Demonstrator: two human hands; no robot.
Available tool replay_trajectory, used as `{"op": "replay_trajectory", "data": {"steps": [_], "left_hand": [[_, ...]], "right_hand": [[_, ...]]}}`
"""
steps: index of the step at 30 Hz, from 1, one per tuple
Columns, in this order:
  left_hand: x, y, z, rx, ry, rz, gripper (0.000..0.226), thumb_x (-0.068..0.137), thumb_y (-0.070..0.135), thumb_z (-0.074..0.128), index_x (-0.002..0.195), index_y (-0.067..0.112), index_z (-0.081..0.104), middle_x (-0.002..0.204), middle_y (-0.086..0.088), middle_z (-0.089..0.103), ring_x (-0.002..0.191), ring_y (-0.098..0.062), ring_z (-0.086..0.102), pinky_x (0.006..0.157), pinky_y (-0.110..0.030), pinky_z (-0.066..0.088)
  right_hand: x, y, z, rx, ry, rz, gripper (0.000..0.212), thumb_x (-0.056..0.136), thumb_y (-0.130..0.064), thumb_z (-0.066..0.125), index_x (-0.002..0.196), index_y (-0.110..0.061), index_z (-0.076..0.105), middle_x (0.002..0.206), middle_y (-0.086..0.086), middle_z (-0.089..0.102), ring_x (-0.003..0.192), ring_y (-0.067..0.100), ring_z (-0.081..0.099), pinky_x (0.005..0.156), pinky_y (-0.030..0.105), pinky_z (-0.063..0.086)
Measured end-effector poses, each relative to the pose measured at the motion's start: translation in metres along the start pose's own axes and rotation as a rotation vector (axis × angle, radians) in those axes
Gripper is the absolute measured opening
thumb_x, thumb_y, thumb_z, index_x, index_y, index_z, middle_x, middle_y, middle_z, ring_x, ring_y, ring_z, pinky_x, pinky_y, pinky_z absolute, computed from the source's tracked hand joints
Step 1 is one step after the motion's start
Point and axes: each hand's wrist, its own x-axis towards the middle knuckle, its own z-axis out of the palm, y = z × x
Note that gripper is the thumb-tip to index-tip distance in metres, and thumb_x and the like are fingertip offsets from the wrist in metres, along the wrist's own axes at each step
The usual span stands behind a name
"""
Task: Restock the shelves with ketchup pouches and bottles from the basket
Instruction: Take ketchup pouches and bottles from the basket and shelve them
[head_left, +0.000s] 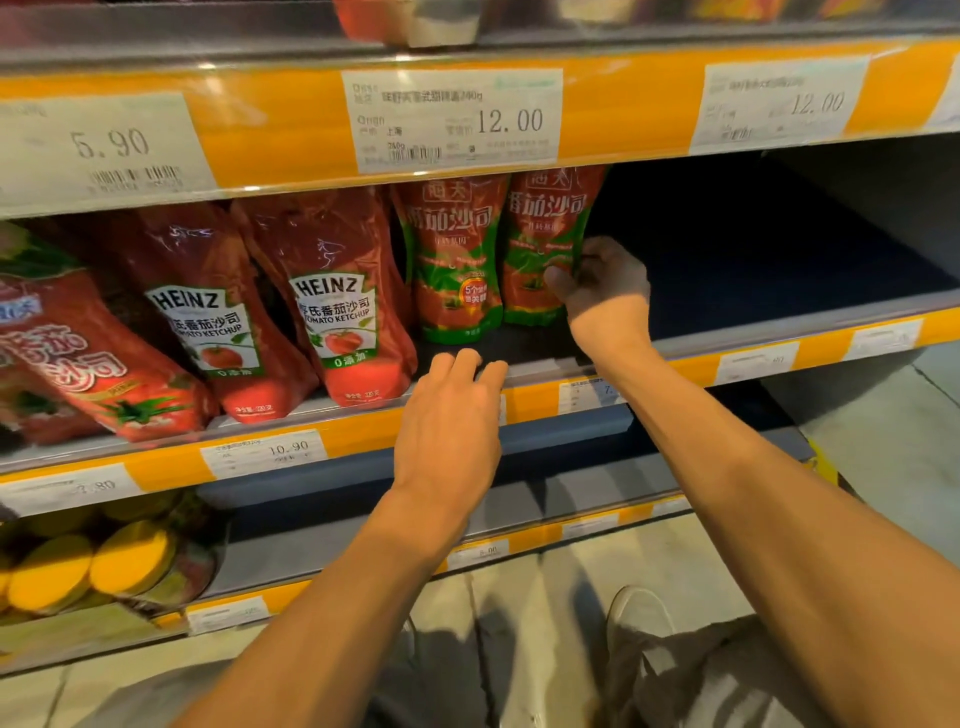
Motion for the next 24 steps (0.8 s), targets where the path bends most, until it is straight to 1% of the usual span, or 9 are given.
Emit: {"op": "replay_trajectory", "data": {"steps": [1,6,11,13,15,18,21,23,24], "left_hand": [[0.000,0.000,0.000,-0.015,0.004,-0.006,0.054,0.094,0.011,0.061,0.145,0.018,0.045,0.133,-0.002,0.049,0.119,-0.022,0.044,0.091,-0.032,0.042],[0.000,-0.001,0.001,-0.031,0.021,-0.002,0.053,0.093,0.012,0.062,0.144,0.020,0.047,0.132,0.000,0.051,0.118,-0.021,0.044,0.090,-0.030,0.043],[0.001,-0.001,0.001,-0.041,0.032,0.000,0.049,0.094,0.017,0.061,0.142,0.020,0.050,0.128,0.000,0.053,0.117,-0.021,0.046,0.089,-0.031,0.045],[0.001,0.000,0.000,-0.081,0.033,-0.023,0.045,0.095,0.023,0.060,0.140,0.019,0.052,0.128,-0.001,0.054,0.119,-0.021,0.047,0.089,-0.033,0.047],[0.002,0.004,-0.003,-0.141,0.035,-0.055,0.043,0.097,0.027,0.059,0.139,0.019,0.053,0.130,-0.001,0.054,0.122,-0.022,0.046,0.091,-0.035,0.047],[0.001,0.012,-0.010,-0.230,0.053,-0.070,0.043,0.097,0.027,0.059,0.138,0.017,0.054,0.131,-0.002,0.055,0.125,-0.022,0.047,0.097,-0.037,0.047],[-0.002,0.026,-0.021,-0.359,0.075,-0.075,0.039,0.097,0.027,0.060,0.134,0.018,0.057,0.132,0.000,0.058,0.125,-0.020,0.050,0.102,-0.038,0.045],[-0.008,0.042,-0.028,-0.450,0.073,-0.078,0.034,0.097,0.028,0.060,0.130,0.020,0.060,0.128,0.002,0.061,0.121,-0.019,0.053,0.099,-0.036,0.046],[-0.010,0.050,-0.032,-0.480,0.062,-0.079,0.032,0.097,0.029,0.060,0.127,0.021,0.061,0.125,0.003,0.062,0.118,-0.018,0.055,0.097,-0.033,0.045]], "right_hand": [[0.002,0.000,0.003,-0.029,0.000,-0.001,0.028,0.089,-0.017,0.075,0.113,-0.012,0.063,0.107,0.002,0.070,0.101,0.016,0.066,0.073,0.020,0.051],[0.003,-0.002,0.009,-0.017,-0.058,0.017,0.028,0.093,-0.017,0.071,0.119,-0.013,0.061,0.112,0.001,0.070,0.106,0.015,0.066,0.090,0.033,0.056],[-0.004,-0.005,0.003,0.022,-0.092,0.031,0.040,0.093,-0.017,0.072,0.129,-0.007,0.058,0.119,0.008,0.070,0.111,0.019,0.066,0.094,0.037,0.056],[-0.010,-0.008,-0.006,0.102,-0.065,0.056,0.045,0.090,-0.014,0.075,0.129,-0.003,0.056,0.119,0.011,0.067,0.110,0.020,0.065,0.093,0.036,0.057],[-0.019,-0.010,-0.020,0.133,-0.035,0.060,0.047,0.087,-0.017,0.078,0.127,-0.004,0.057,0.119,0.010,0.066,0.111,0.020,0.065,0.093,0.034,0.057],[-0.042,-0.011,-0.050,0.055,-0.008,0.033,0.042,0.088,-0.026,0.078,0.122,-0.013,0.058,0.116,0.002,0.065,0.108,0.013,0.064,0.090,0.026,0.054],[-0.072,-0.008,-0.091,0.038,-0.001,0.041,0.038,0.090,-0.027,0.075,0.122,-0.015,0.057,0.114,-0.002,0.064,0.105,0.007,0.063,0.087,0.019,0.052],[-0.091,-0.004,-0.122,0.008,0.005,0.062,0.032,0.091,-0.030,0.073,0.118,-0.019,0.058,0.110,-0.007,0.065,0.101,0.001,0.062,0.082,0.014,0.052],[-0.101,-0.003,-0.137,-0.018,0.004,0.073,0.029,0.091,-0.031,0.073,0.114,-0.021,0.059,0.108,-0.009,0.066,0.099,-0.002,0.062,0.082,0.014,0.053]]}}
